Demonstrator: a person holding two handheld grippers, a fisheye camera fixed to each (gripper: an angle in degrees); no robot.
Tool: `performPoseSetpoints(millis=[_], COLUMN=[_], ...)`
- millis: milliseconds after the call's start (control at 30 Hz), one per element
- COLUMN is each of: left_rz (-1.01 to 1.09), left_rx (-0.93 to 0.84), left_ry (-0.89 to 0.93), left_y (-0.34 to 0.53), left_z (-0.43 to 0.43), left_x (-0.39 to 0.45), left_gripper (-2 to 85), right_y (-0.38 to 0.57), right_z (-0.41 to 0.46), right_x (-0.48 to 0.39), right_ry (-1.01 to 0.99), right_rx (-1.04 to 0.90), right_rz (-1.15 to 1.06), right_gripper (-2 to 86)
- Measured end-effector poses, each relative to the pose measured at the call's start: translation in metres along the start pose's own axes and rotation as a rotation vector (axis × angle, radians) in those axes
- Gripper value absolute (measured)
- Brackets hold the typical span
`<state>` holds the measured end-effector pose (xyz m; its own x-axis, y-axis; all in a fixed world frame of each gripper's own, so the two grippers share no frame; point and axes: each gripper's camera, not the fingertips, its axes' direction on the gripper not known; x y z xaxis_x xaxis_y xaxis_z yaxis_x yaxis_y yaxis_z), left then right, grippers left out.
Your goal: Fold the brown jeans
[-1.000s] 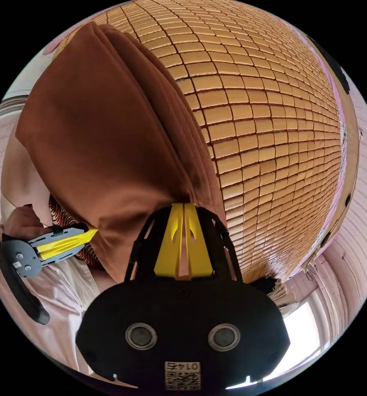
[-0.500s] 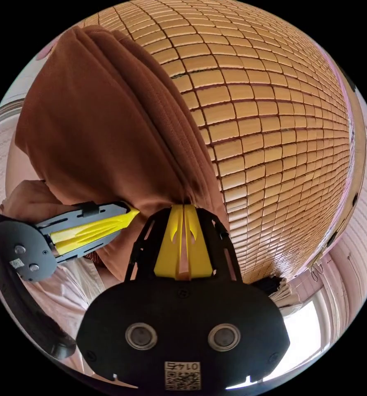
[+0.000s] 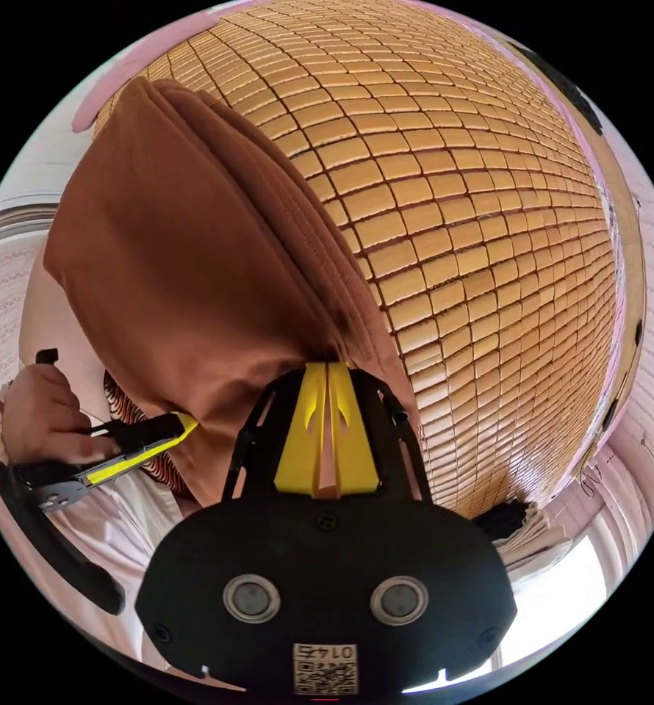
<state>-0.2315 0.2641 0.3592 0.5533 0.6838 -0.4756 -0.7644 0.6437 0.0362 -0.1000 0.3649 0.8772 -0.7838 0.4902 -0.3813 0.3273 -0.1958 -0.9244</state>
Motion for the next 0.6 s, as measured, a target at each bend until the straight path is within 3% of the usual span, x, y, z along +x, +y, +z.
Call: performPoseSetpoints(millis=[100, 200, 267, 333, 400, 467, 600], left_rz=[0.069, 0.060, 0.064, 0.051, 0.029, 0.002, -0.012], left_rx=[-0.007, -0.015, 0.030, 0.018, 0.021, 0.069, 0.215], left_ry=[-0.042, -0.040, -0.122, -0.141, -0.130, -0.103, -0.065], left_y=[0.000, 0.004, 0.012, 0.013, 0.016, 0.020, 0.015], left_z=[-0.007, 0.004, 0.010, 0.007, 0.003, -0.009, -0.036], left_x=[0.019, 0.042, 0.060, 0.066, 0.070, 0.075, 0.085], left_gripper=[-1.0, -1.0, -1.0, -0.9, -0.8, -0.7, 0.0], right_y=[0.041, 0.117, 0.213, 0.293, 0.363, 0.428, 0.477], right_z=[-0.004, -0.006, -0.012, -0.013, -0.005, 0.023, 0.058], right_x=[0.019, 0.063, 0.086, 0.085, 0.077, 0.063, 0.039], right_ry=[-0.071, -0.339, -0.457, -0.449, -0.400, -0.362, -0.439], right_rx=[0.099, 0.321, 0.548, 0.699, 0.722, 0.603, 0.487], right_rz=[0.031, 0.239, 0.420, 0.524, 0.627, 0.773, 0.767], right_gripper=[-0.9, -0.5, 0.5, 2.2, 9.7, 17.4, 18.0])
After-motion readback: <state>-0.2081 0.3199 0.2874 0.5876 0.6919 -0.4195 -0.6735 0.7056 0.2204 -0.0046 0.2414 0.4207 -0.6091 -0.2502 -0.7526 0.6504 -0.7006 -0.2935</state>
